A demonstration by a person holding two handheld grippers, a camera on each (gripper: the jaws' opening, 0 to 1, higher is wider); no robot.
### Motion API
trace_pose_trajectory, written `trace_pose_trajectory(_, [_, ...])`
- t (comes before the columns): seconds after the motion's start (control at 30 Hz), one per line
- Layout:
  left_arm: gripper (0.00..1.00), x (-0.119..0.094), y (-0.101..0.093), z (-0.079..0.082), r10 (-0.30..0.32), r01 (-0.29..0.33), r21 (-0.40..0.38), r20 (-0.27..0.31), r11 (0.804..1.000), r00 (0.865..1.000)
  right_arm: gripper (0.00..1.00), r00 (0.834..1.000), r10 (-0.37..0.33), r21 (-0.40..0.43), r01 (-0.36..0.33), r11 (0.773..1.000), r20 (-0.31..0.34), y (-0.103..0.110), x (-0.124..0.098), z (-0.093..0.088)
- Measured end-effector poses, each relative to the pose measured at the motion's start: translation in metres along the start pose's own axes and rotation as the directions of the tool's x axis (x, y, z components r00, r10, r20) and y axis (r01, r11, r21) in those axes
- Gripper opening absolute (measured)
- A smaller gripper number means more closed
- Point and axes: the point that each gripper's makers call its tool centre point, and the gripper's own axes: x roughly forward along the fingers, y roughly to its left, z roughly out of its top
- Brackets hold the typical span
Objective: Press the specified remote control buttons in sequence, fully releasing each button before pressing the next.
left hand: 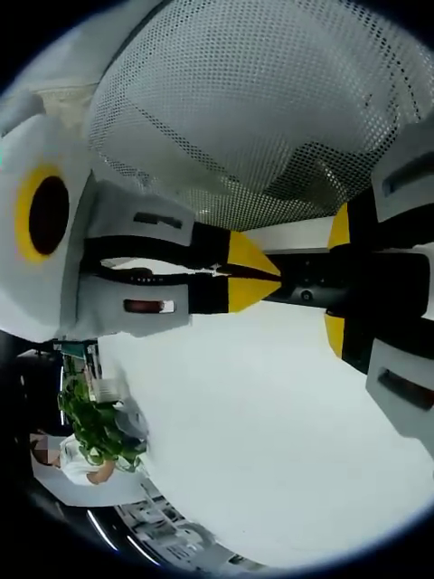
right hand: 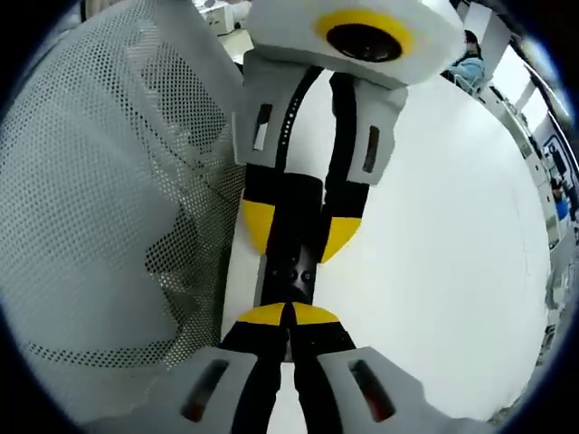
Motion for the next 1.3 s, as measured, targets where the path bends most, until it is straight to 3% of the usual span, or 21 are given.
trace_pose_trajectory(0.17, [0.25,0.0,0.0,0.0,-0.001,0.001,-0.007,0.004,1.0,1.0,0.0,0.996,-0.026,0.128,0.015,0.992,0.087,-0.001,0.0,0.003])
trace_pose_trajectory(0.43, [0.25,0.0,0.0,0.0,-0.001,0.001,-0.012,0.007,1.0,1.0,0.0,0.997,-0.033,0.055,0.029,0.998,0.068,-0.001,0.002,0.008])
trace_pose_trajectory(0.67, [0.25,0.0,0.0,0.0,-0.001,0.001,-0.013,0.008,1.0,1.0,0.0,0.997,-0.057,-0.137,0.063,0.989,0.046,0.001,0.002,0.011])
trace_pose_trajectory(0.77, [0.25,0.0,0.0,0.0,-0.001,0.001,-0.011,0.008,1.0,1.0,0.0,0.999,-0.052,-0.258,0.051,0.965,0.005,0.002,0.004,0.011])
trace_pose_trajectory(0.87, [0.25,0.0,0.0,0.0,-0.001,0.001,-0.009,0.007,1.0,1.0,0.0,0.999,-0.036,-0.246,0.031,0.969,-0.014,0.001,0.004,0.012])
trace_pose_trajectory(0.97, [0.25,0.0,0.0,0.0,-0.001,0.001,-0.007,0.006,1.0,1.0,0.0,0.999,0.0,-0.167,-0.006,0.986,-0.033,0.001,0.004,0.011])
trace_pose_trajectory(1.1, [0.25,0.0,0.0,0.0,-0.001,0.001,-0.004,0.005,1.0,1.0,0.0,0.999,0.022,-0.132,-0.026,0.991,-0.039,-0.001,0.005,0.011])
trace_pose_trajectory(1.3, [0.25,0.0,0.0,0.0,-0.001,0.001,-0.005,0.005,1.0,1.0,0.0,0.998,0.049,0.054,-0.051,0.997,0.046,-0.001,0.003,0.01])
